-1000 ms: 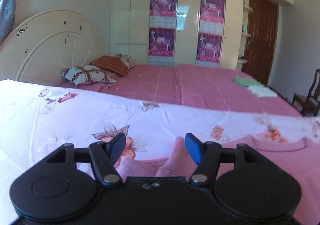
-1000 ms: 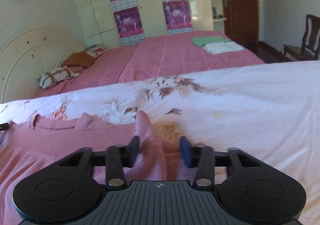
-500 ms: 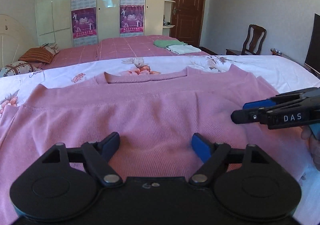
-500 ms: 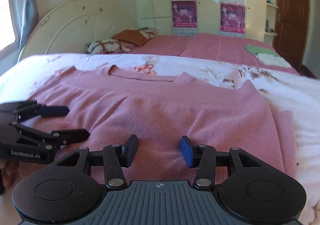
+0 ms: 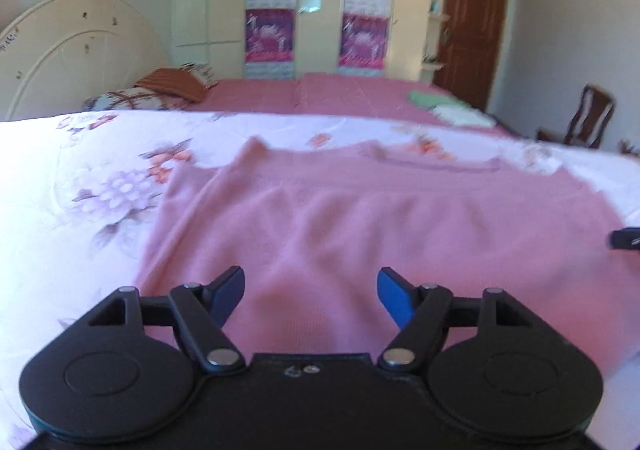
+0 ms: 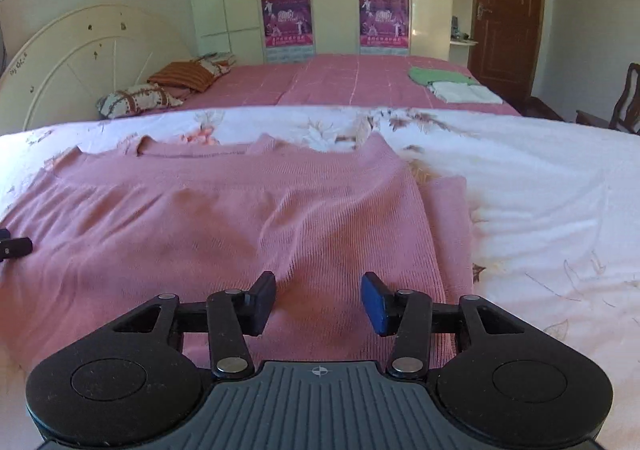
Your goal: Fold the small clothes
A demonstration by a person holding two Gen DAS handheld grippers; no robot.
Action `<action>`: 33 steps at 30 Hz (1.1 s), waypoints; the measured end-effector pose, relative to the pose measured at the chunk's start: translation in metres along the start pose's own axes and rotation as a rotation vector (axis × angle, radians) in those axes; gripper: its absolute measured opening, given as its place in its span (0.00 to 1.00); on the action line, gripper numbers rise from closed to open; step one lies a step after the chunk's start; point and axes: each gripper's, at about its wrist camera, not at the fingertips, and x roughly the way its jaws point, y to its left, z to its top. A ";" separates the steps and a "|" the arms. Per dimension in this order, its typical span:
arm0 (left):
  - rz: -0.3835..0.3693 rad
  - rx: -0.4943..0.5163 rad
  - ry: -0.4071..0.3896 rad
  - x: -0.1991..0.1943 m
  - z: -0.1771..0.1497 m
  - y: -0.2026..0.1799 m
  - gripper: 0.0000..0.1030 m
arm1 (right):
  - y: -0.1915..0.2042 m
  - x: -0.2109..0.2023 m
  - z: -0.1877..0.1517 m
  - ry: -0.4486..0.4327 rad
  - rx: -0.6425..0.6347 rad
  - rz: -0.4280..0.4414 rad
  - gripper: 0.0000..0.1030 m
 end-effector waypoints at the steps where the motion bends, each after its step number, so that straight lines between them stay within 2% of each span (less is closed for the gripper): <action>1: -0.017 0.000 -0.018 -0.005 -0.001 -0.007 0.73 | 0.006 -0.009 0.000 -0.028 0.006 0.024 0.45; 4: -0.085 0.025 -0.023 -0.010 -0.011 -0.038 0.73 | 0.035 -0.023 -0.008 -0.034 0.007 0.096 0.45; 7: -0.119 0.057 0.021 0.000 -0.026 -0.066 0.74 | 0.075 -0.017 -0.025 0.010 -0.049 0.144 0.45; 9: -0.090 0.091 0.036 0.001 -0.038 -0.071 0.74 | 0.091 -0.010 -0.039 0.044 -0.087 0.123 0.45; 11: -0.085 0.078 0.035 -0.007 -0.042 -0.062 0.74 | 0.098 -0.014 -0.047 0.023 -0.160 0.087 0.45; 13: -0.038 0.069 0.045 -0.015 -0.048 -0.043 0.75 | 0.088 -0.022 -0.047 0.029 -0.160 0.071 0.45; 17: 0.030 0.037 0.050 -0.029 -0.060 0.005 0.76 | 0.039 -0.038 -0.057 0.066 -0.132 -0.095 0.45; 19: 0.064 0.034 0.051 -0.039 -0.058 0.019 0.73 | 0.007 -0.049 -0.065 0.076 -0.050 -0.101 0.45; 20: 0.069 0.022 0.047 -0.043 -0.056 0.024 0.72 | -0.004 -0.054 -0.067 0.088 -0.028 -0.132 0.45; 21: 0.085 0.008 0.039 -0.047 -0.054 0.028 0.72 | -0.010 -0.058 -0.069 0.084 -0.022 -0.124 0.45; 23: 0.104 -0.030 0.031 -0.051 -0.049 0.034 0.71 | -0.011 -0.069 -0.066 0.073 -0.002 -0.121 0.45; 25: 0.114 -0.062 0.032 -0.051 -0.048 0.038 0.70 | -0.008 -0.084 -0.062 -0.008 0.009 -0.142 0.45; 27: 0.126 -0.062 0.088 -0.040 -0.051 0.037 0.70 | -0.007 -0.088 -0.059 -0.047 0.036 -0.151 0.45; 28: 0.138 -0.043 0.085 -0.038 -0.053 0.035 0.70 | -0.008 -0.083 -0.059 -0.022 0.051 -0.155 0.45; 30: 0.142 -0.046 0.090 -0.041 -0.050 0.031 0.69 | -0.009 -0.060 -0.065 0.094 0.046 -0.179 0.46; 33: 0.133 -0.052 0.086 -0.045 -0.050 0.031 0.69 | -0.013 -0.067 -0.063 0.073 0.076 -0.184 0.47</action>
